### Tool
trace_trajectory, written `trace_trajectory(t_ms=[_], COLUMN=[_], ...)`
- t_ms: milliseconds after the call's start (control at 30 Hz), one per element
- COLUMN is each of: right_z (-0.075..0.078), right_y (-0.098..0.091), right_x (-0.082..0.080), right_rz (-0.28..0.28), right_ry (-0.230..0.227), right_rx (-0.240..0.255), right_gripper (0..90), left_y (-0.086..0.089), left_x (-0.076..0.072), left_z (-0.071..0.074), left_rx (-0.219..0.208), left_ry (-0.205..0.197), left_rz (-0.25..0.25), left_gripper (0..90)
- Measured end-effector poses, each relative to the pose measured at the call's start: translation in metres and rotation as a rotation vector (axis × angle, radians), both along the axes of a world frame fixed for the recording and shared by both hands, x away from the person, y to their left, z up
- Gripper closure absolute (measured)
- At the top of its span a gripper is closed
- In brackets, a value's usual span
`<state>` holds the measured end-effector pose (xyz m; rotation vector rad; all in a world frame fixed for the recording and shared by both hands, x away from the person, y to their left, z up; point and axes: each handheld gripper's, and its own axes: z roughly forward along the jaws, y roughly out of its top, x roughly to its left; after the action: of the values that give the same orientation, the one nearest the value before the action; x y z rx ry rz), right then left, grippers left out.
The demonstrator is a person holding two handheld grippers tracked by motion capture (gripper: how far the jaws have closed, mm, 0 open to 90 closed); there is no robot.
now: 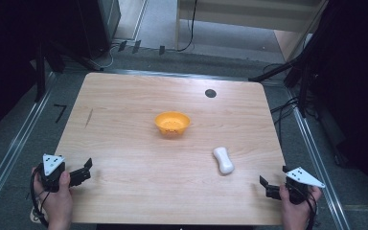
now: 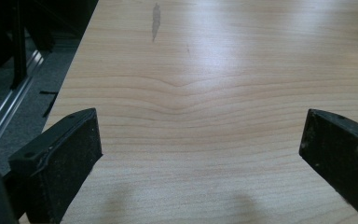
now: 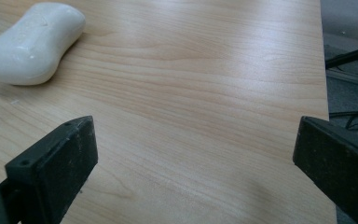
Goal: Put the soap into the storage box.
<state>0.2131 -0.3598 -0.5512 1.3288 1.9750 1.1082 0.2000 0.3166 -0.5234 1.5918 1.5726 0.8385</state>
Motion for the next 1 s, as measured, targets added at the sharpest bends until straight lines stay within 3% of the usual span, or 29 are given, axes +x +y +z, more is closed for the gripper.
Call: trace_trajectory(t_ms=[133,367,533,700,900,1000], right_z=[0.000,0.000,0.001,0.008,0.016,0.018], right_y=[0.002,-0.003,0.004,0.011,0.016,0.018], right_x=[0.000,0.002,0.004,0.007,0.013,0.017], right_rz=[0.000,-0.016,0.010,0.020,0.027,0.022], right_ry=[0.003,0.020,0.074,0.111,0.142,0.166], right_rx=[-0.017,0.023,-0.018,-0.064,-0.097,-0.088], right_gripper=[0.5,0.4,0.4,0.4,0.4,0.4], left_y=[0.001,-0.006,-0.005,-0.005,-0.007,-0.008], left_x=[0.000,0.004,0.005,0.006,0.006,0.005], left_z=[0.000,0.000,0.000,0.000,0.000,0.000], left_rx=[-0.012,0.056,0.052,0.052,0.066,0.072], left_ry=[0.005,0.020,0.012,0.023,0.018,0.019], left_rz=[-0.009,-0.018,0.011,-0.016,-0.016,-0.016], left_gripper=[0.0,0.0,0.0,0.0,0.0,0.0])
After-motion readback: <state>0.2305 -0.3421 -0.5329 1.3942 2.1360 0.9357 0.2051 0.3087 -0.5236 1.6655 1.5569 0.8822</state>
